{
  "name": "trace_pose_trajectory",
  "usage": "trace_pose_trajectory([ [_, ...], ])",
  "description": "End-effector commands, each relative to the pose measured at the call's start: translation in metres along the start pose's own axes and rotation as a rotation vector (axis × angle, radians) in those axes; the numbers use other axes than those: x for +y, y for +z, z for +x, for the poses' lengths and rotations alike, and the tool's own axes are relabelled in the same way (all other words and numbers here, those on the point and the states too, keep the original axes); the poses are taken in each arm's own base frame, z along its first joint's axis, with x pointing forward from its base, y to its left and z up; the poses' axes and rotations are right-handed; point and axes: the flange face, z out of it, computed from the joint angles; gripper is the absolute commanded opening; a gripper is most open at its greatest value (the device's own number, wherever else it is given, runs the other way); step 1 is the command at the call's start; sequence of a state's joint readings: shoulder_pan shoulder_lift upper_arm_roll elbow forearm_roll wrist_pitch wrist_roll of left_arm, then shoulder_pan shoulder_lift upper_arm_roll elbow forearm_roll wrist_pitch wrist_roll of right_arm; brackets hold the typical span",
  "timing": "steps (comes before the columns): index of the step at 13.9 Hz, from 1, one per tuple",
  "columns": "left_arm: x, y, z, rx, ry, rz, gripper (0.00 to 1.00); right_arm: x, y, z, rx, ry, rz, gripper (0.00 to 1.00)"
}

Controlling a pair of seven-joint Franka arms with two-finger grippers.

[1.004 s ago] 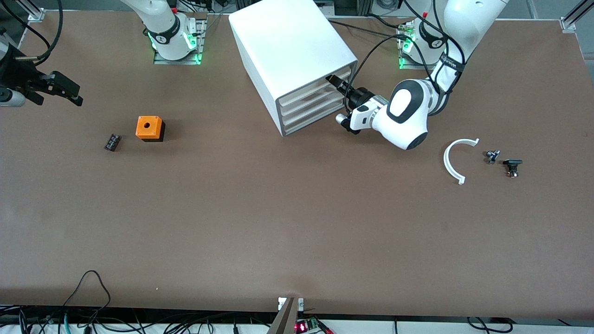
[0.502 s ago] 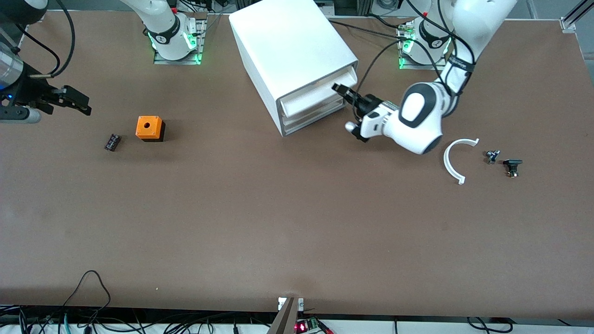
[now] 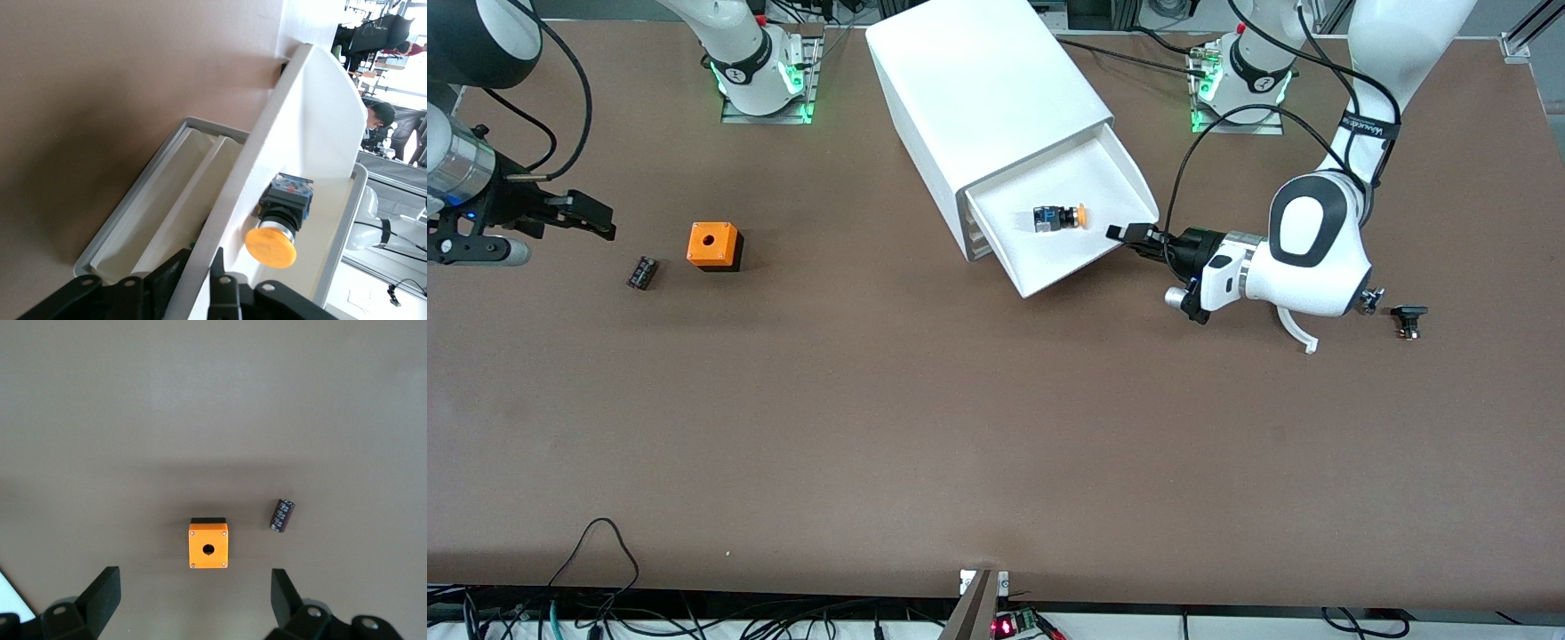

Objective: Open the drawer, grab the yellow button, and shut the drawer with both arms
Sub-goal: 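Pull the drawer open with the left gripper while the right gripper rises, then move the right gripper over the drawer while the left gripper withdraws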

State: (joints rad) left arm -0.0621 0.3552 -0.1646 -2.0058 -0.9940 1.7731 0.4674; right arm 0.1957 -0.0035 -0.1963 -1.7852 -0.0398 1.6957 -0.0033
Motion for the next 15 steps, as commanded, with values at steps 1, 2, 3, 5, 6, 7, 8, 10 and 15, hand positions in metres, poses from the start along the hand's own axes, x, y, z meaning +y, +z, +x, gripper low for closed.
trace_pose_trajectory([
  [1,-0.004,-0.011,0.007,0.062,-0.019,0.072,1.0,-0.031,-0.008,0.001,0.002,-0.059,-0.002,1.0],
  [2,-0.003,-0.014,0.007,0.074,-0.014,0.077,1.0,-0.048,-0.01,0.0,0.006,-0.08,-0.005,1.0],
  [3,-0.003,-0.025,0.008,0.114,-0.011,0.088,1.0,-0.053,-0.009,0.0,0.005,-0.098,-0.005,1.0],
  [5,0.002,-0.058,0.01,0.187,-0.005,0.105,1.0,-0.074,0.004,0.003,-0.02,-0.141,-0.013,1.0],
  [6,-0.005,-0.085,0.008,0.234,-0.015,0.116,1.0,-0.088,0.004,0.002,-0.021,-0.167,-0.012,1.0],
  [7,-0.011,-0.12,0.004,0.305,-0.025,0.126,1.0,-0.113,0.004,-0.001,-0.019,-0.201,-0.011,1.0],
  [8,-0.016,-0.154,0.0,0.38,-0.034,0.134,1.0,-0.146,0.003,-0.007,-0.009,-0.247,-0.016,1.0],
  [10,-0.023,-0.176,-0.003,0.445,-0.046,0.145,1.0,-0.189,-0.008,-0.018,0.021,-0.33,-0.016,1.0],
  [15,0.001,-0.253,-0.022,0.486,0.034,0.327,1.0,-0.303,-0.027,-0.015,0.075,-0.473,0.12,1.0],
])
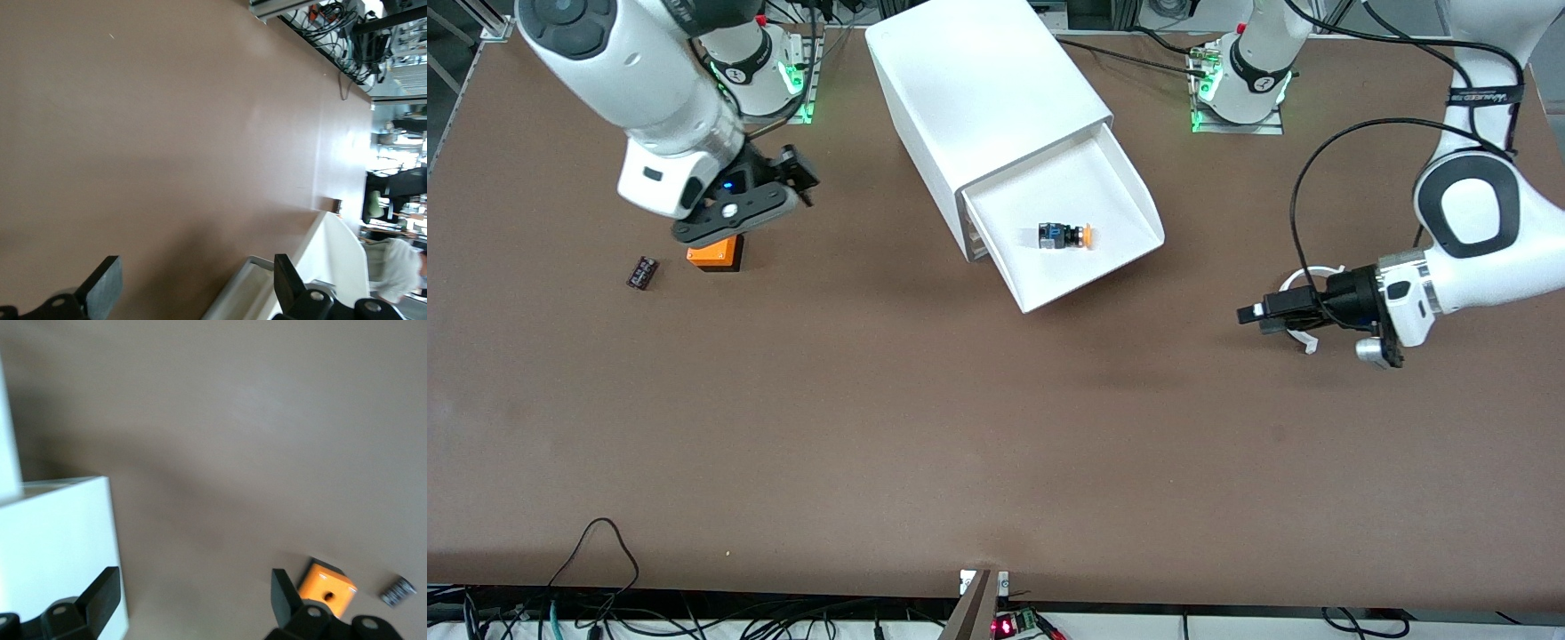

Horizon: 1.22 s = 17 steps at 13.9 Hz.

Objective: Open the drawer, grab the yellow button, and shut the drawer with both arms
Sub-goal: 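Move the right gripper over the drawer while the left gripper withdraws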

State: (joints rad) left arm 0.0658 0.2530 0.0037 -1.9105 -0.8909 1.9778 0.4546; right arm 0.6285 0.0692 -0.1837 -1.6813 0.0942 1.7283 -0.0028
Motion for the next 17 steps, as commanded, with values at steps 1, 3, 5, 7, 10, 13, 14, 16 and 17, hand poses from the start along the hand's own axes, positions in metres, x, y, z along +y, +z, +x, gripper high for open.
trace_pose_trajectory([
  [1,0.03,-0.055,0.015,-0.017,0.133,0.176,1.0,-0.051,-0.007,0.044,0.044,-0.092,0.016,1.0],
  [3,0.045,-0.096,0.02,-0.048,0.2,0.289,1.0,-0.1,0.002,0.063,0.058,-0.236,-0.002,1.0],
  [5,0.064,-0.13,0.023,-0.088,0.226,0.396,1.0,-0.132,0.014,0.078,0.063,-0.368,-0.015,1.0],
  [7,0.084,-0.158,0.019,-0.089,0.198,0.495,1.0,-0.166,0.026,0.084,0.065,-0.491,0.038,1.0],
  [10,0.121,-0.176,-0.001,-0.05,0.144,0.645,1.0,-0.204,0.042,0.097,0.111,-0.614,0.117,1.0],
  [13,0.145,-0.171,-0.026,-0.017,0.063,0.784,1.0,-0.245,0.06,0.106,0.134,-0.748,0.142,1.0],
  [14,0.146,-0.172,-0.031,-0.012,0.049,0.807,1.0,-0.255,0.068,0.108,0.132,-0.768,0.151,1.0],
  [16,0.143,-0.17,-0.031,-0.013,0.045,0.812,1.0,-0.274,0.085,0.109,0.137,-0.795,0.165,1.0],
  [17,0.141,-0.169,-0.031,-0.017,0.042,0.813,1.0,-0.285,0.095,0.109,0.14,-0.807,0.171,1.0],
])
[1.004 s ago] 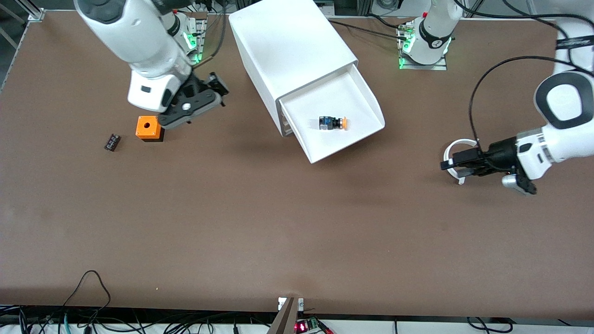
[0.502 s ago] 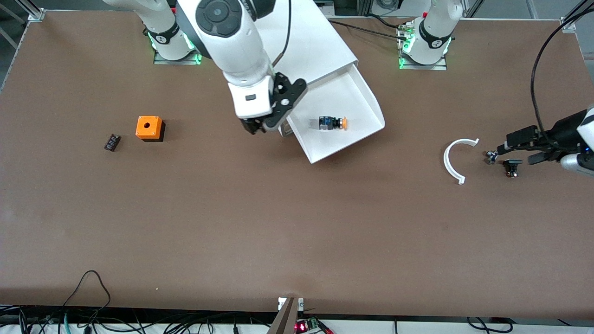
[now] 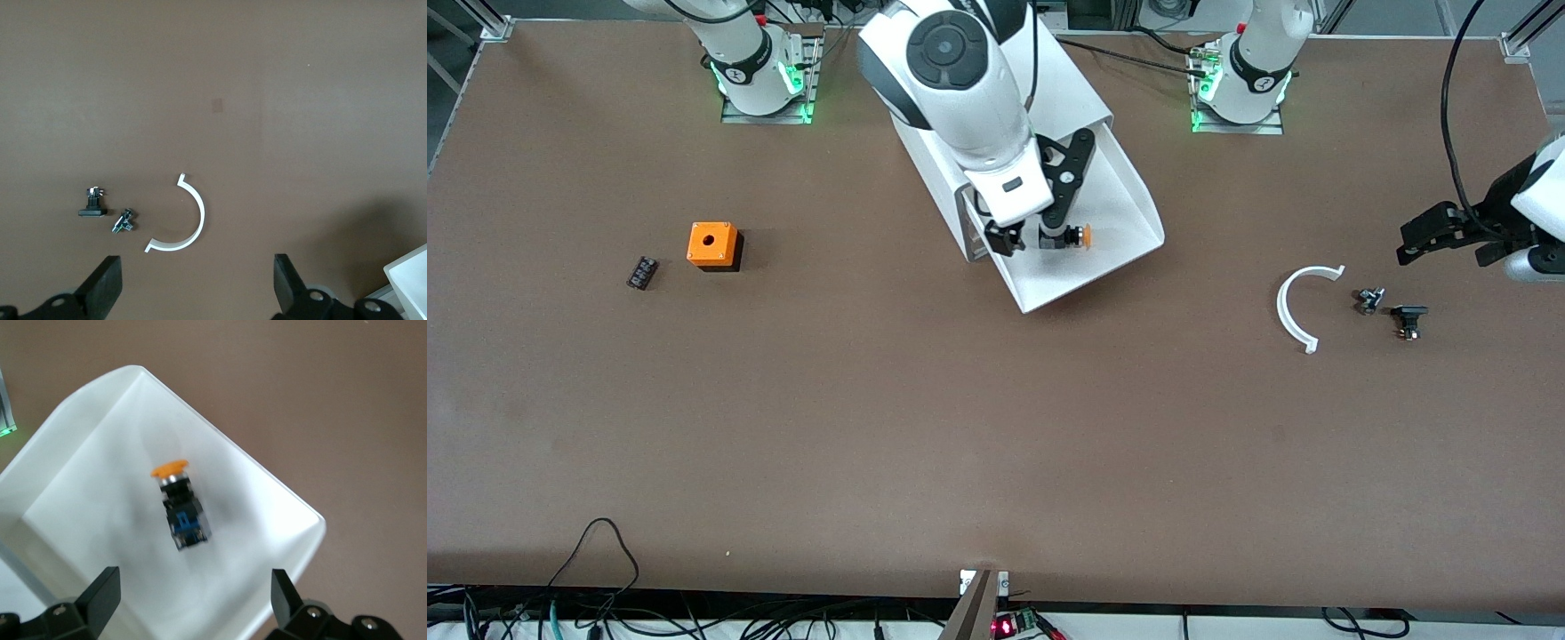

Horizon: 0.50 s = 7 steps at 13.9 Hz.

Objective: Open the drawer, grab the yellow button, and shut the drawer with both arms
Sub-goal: 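Move the right gripper over the drawer while the left gripper withdraws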

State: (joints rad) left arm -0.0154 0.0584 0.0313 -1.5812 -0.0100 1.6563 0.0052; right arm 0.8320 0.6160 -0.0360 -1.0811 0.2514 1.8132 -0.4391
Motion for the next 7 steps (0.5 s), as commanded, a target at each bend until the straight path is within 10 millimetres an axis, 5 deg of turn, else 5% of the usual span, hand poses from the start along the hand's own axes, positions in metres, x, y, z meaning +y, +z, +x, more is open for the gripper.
trace_pose_trajectory([
  [1,-0.005,0.007,-0.007,-0.011,-0.014,0.032,1.0,-0.012,0.023,0.018,0.02,-0.051,0.023,1.0],
  [7,-0.007,0.012,-0.006,-0.023,-0.018,0.04,1.0,-0.02,0.083,0.02,-0.065,-0.198,0.029,1.0],
])
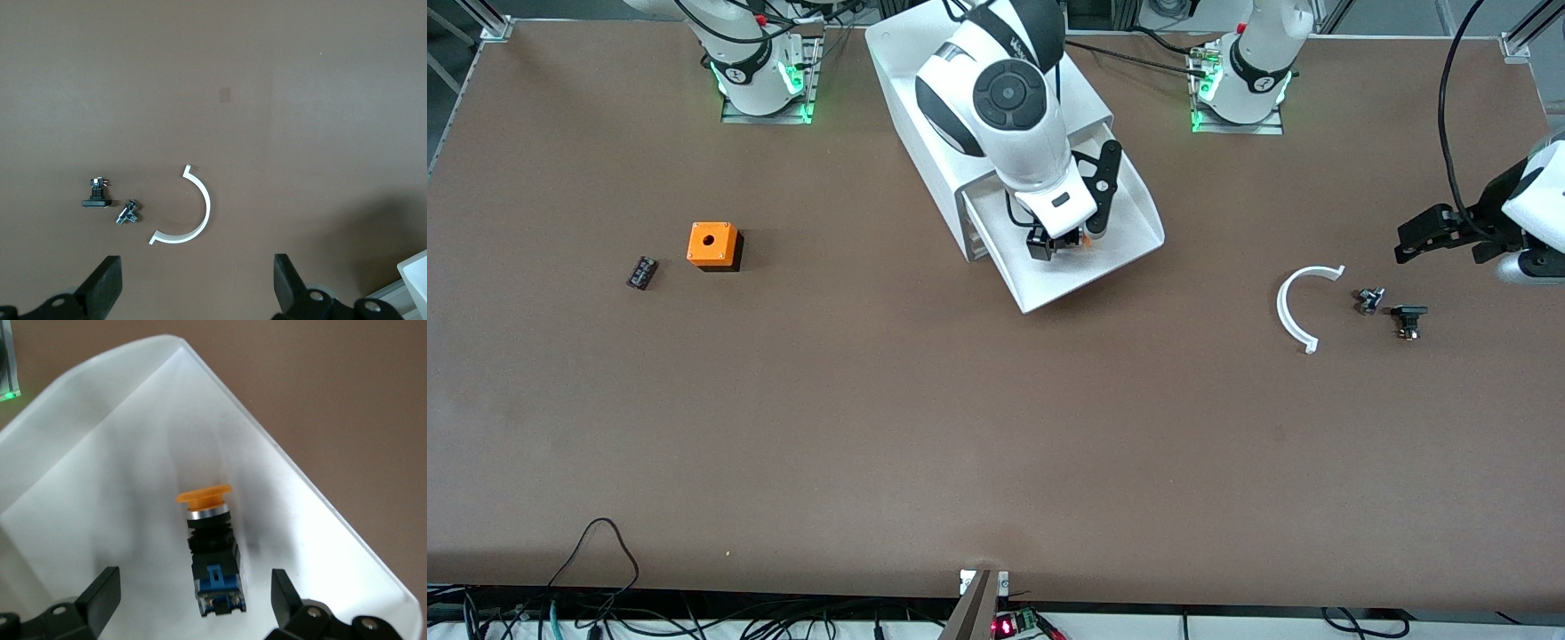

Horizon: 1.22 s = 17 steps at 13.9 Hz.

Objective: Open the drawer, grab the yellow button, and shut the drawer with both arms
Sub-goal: 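Move the right gripper over the drawer while the left gripper withdraws, then grasp the yellow push button in the drawer with the right gripper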

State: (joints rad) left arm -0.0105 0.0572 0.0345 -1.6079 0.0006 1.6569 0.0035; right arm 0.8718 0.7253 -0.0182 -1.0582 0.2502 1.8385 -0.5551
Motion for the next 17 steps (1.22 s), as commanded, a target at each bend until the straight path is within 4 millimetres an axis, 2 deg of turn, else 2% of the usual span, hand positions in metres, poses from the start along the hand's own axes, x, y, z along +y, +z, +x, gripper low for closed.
trace_pose_trajectory([
  [1,-0.003,0.0,-0.003,0.002,-0.011,0.03,1.0,-0.003,0.012,0.007,-0.019,-0.062,-0.017,1.0],
  [3,-0.002,0.002,-0.002,0.001,-0.009,0.03,1.0,-0.008,0.022,0.01,-0.042,-0.089,-0.034,1.0],
  [5,-0.004,0.002,-0.002,0.001,-0.011,0.028,1.0,-0.009,0.023,0.011,-0.047,-0.09,-0.038,1.0],
  [9,-0.004,0.005,-0.001,-0.004,-0.014,0.024,1.0,-0.009,0.024,0.01,-0.053,-0.09,-0.041,0.73],
  [17,-0.004,0.004,0.001,0.004,-0.011,0.019,1.0,-0.01,0.026,0.01,-0.068,-0.102,-0.061,0.4],
])
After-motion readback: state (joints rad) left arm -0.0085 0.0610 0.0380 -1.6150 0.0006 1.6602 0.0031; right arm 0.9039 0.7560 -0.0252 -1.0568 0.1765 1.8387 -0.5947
